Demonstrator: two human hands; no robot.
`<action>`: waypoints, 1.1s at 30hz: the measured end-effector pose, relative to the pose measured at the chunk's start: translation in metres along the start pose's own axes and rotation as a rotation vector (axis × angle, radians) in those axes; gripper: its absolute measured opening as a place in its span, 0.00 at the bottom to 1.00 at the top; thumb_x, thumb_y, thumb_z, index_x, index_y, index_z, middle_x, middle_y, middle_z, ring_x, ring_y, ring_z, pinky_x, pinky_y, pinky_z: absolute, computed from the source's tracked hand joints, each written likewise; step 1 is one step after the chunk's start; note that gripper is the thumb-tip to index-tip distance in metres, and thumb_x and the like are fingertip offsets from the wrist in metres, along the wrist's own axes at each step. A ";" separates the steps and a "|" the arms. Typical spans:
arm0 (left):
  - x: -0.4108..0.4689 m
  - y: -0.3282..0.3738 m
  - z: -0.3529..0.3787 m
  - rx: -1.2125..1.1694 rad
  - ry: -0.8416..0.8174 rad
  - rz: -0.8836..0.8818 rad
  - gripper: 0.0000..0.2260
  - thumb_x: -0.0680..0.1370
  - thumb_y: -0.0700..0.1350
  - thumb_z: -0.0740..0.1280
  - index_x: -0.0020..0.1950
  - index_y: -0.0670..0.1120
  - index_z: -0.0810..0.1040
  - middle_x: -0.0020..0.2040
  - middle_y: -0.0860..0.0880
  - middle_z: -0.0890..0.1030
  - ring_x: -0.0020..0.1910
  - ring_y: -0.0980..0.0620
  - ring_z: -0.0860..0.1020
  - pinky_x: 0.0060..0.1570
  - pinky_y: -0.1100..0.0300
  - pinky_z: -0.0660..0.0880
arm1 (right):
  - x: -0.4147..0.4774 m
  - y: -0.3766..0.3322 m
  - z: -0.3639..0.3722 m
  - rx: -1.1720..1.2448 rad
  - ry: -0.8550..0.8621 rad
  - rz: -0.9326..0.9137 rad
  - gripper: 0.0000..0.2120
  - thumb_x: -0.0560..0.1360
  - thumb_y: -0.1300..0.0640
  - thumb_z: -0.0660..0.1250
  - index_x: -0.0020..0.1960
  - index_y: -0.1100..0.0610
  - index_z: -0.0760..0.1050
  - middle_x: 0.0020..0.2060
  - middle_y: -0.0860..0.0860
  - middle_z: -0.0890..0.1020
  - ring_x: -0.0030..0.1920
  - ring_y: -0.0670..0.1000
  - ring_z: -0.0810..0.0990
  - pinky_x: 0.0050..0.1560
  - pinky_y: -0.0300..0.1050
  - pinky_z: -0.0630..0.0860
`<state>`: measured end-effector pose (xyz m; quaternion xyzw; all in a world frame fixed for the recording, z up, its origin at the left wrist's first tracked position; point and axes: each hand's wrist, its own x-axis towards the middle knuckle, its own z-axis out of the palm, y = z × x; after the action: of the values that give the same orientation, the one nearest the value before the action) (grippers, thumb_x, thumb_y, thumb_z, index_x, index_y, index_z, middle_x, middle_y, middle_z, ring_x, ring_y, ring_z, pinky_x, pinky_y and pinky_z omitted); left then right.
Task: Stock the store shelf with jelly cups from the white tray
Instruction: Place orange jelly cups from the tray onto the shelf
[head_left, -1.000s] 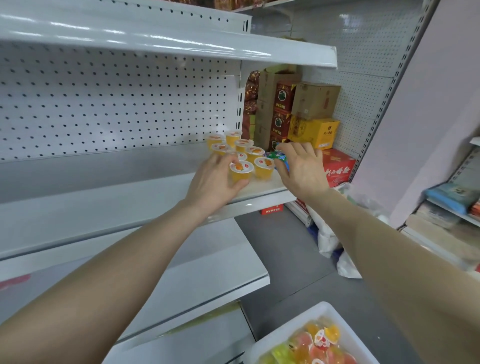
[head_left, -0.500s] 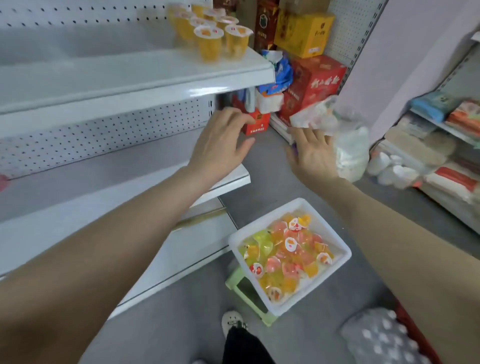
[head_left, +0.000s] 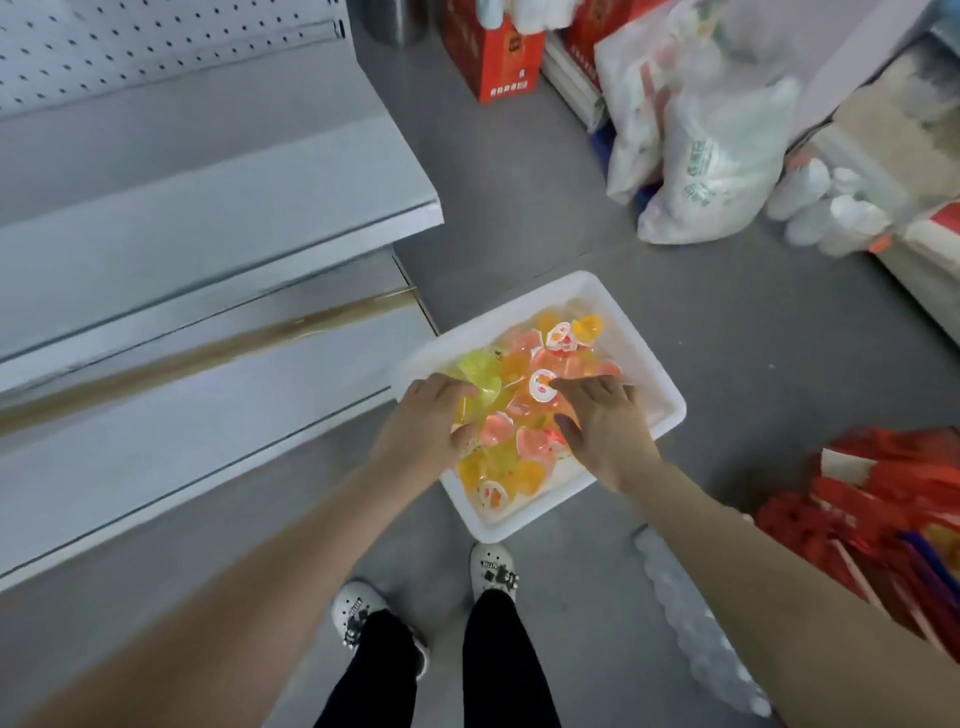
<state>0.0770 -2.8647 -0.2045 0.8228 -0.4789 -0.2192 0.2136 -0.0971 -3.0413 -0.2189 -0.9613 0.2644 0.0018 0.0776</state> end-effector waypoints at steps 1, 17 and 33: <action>-0.003 -0.004 0.019 -0.018 -0.028 -0.030 0.17 0.77 0.48 0.69 0.65 0.48 0.75 0.61 0.48 0.75 0.60 0.46 0.72 0.60 0.54 0.71 | -0.006 0.006 0.017 0.006 -0.073 -0.015 0.19 0.72 0.53 0.71 0.62 0.52 0.79 0.52 0.53 0.84 0.53 0.62 0.79 0.50 0.57 0.73; 0.003 -0.043 0.159 0.029 -0.156 -0.141 0.16 0.71 0.47 0.75 0.56 0.46 0.79 0.53 0.47 0.80 0.53 0.42 0.76 0.53 0.48 0.75 | 0.005 0.033 0.142 -0.137 -0.494 -0.501 0.22 0.76 0.55 0.68 0.68 0.40 0.74 0.80 0.53 0.46 0.79 0.62 0.43 0.74 0.63 0.53; 0.016 -0.018 0.163 0.352 -0.502 -0.105 0.21 0.77 0.61 0.62 0.68 0.55 0.73 0.64 0.46 0.69 0.66 0.44 0.65 0.62 0.50 0.68 | 0.029 0.068 0.093 0.258 -0.189 -0.094 0.27 0.67 0.56 0.78 0.61 0.60 0.71 0.47 0.56 0.79 0.46 0.59 0.79 0.46 0.52 0.79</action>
<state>0.0051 -2.8940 -0.3496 0.7909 -0.5042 -0.3399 -0.0688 -0.1032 -3.0998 -0.3225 -0.9502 0.2085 0.0545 0.2251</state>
